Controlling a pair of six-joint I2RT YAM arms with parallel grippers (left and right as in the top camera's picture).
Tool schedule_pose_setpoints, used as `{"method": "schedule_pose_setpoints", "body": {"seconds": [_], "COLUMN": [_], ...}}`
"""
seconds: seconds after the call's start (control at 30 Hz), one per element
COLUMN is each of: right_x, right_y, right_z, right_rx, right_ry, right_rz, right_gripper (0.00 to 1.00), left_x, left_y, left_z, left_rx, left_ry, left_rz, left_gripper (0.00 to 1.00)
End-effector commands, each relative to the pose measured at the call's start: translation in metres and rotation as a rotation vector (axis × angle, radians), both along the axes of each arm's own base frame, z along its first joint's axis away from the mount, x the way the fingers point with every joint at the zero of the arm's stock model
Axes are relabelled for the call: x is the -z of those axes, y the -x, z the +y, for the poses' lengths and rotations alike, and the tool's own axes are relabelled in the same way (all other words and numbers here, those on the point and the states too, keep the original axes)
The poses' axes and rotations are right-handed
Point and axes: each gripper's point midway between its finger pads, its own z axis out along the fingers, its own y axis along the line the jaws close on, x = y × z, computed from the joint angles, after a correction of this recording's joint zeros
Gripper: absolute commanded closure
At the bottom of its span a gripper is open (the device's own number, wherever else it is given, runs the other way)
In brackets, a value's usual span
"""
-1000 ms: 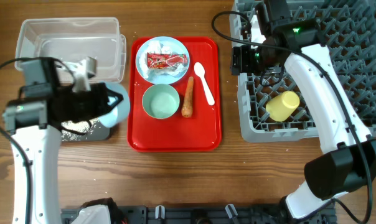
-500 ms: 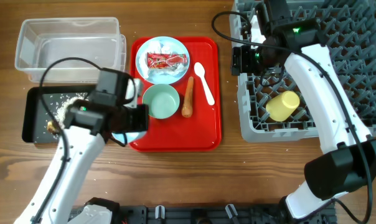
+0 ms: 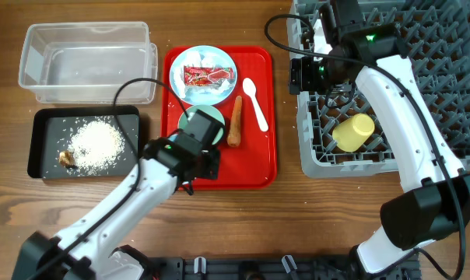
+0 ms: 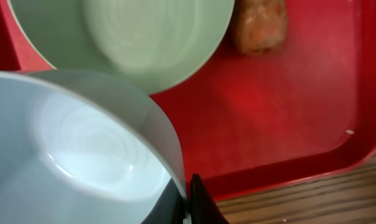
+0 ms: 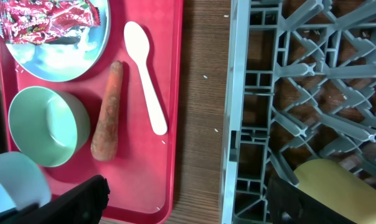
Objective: Sort waste into correct bins and load items into the dishwasher rack
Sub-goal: 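Place the light-blue bowl back on the red tray with left gripper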
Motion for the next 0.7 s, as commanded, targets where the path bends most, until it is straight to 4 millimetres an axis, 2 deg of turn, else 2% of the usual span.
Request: {"method": "schedule_pose_setpoints", "body": {"seconds": [0.0, 0.1, 0.17, 0.3, 0.43, 0.57, 0.67], "right_x": [0.002, 0.002, 0.002, 0.002, 0.002, 0.002, 0.002], "right_y": [-0.003, -0.003, -0.003, -0.003, -0.004, -0.004, -0.004], "right_z": [0.0, 0.0, 0.0, 0.0, 0.0, 0.0, 0.0], "right_rx": [-0.012, -0.011, -0.011, -0.011, -0.011, -0.011, -0.011], "right_ry": [0.013, 0.013, 0.013, 0.013, 0.012, 0.012, 0.012], "right_rz": [-0.002, -0.003, -0.003, -0.004, -0.006, -0.005, -0.005], "right_gripper": [0.16, 0.16, 0.16, 0.16, 0.16, 0.16, 0.16], "left_x": [0.021, 0.031, 0.032, 0.03, 0.012, -0.01, -0.014], "left_y": [0.004, 0.008, 0.01, 0.014, 0.017, 0.011, 0.006], "left_z": [0.001, -0.001, -0.001, 0.002, 0.005, 0.0, -0.003], "left_rx": [0.009, 0.023, 0.027, 0.027, 0.028, 0.035, 0.034], "left_ry": [-0.093, -0.115, -0.121, -0.131, -0.143, -0.127, -0.114], "left_rz": [0.026, 0.056, 0.064, 0.078, 0.093, 0.069, 0.05], "left_gripper": [0.96, 0.96, 0.89, 0.82, 0.78, 0.71, 0.69]}}
